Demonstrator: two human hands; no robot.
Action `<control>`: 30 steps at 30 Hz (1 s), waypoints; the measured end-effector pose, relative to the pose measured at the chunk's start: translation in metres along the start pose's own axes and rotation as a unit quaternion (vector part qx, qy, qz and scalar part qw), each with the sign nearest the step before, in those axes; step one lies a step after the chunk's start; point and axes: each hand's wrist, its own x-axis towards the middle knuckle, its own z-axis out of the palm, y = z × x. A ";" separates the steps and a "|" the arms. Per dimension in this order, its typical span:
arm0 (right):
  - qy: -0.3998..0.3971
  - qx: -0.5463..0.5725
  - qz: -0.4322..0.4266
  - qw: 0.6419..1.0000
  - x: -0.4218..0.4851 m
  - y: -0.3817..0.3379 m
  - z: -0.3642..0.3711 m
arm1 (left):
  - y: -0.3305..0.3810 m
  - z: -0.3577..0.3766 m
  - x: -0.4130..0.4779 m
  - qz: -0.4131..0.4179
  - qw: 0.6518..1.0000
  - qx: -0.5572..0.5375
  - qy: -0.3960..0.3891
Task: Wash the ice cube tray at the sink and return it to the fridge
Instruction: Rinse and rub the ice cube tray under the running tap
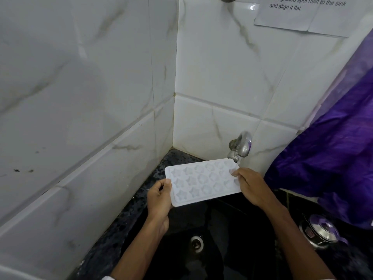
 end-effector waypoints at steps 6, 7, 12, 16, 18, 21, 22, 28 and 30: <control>0.031 0.018 -0.019 0.999 -0.007 -0.005 -0.003 | 0.002 0.000 0.001 -0.001 1.000 -0.011 0.004; 0.038 0.019 -0.021 0.999 -0.010 -0.006 -0.004 | 0.003 0.000 0.002 -0.001 1.000 -0.013 0.005; 0.047 0.031 0.008 0.998 -0.016 -0.003 -0.007 | 0.006 0.002 0.005 0.001 1.000 -0.018 0.013; 0.046 0.006 0.006 0.999 -0.012 0.000 -0.005 | 0.005 0.005 0.006 -0.009 1.000 -0.022 0.014; 0.038 -0.011 -0.006 0.999 -0.011 0.000 -0.004 | 0.003 0.006 0.006 -0.010 1.000 -0.025 0.011; 0.012 -0.038 -0.015 0.999 -0.008 0.002 -0.003 | 0.002 0.008 0.006 -0.007 0.999 -0.030 0.013; 0.002 -0.039 -0.009 0.999 -0.007 0.003 -0.002 | 0.002 0.008 0.006 -0.006 1.000 -0.028 0.013; 0.003 -0.041 0.001 0.999 -0.004 0.004 -0.004 | 0.005 0.007 0.006 -0.001 1.000 -0.026 0.014; -0.001 -0.050 -0.002 0.999 -0.003 0.002 -0.004 | 0.003 0.007 0.006 -0.002 1.000 -0.025 0.014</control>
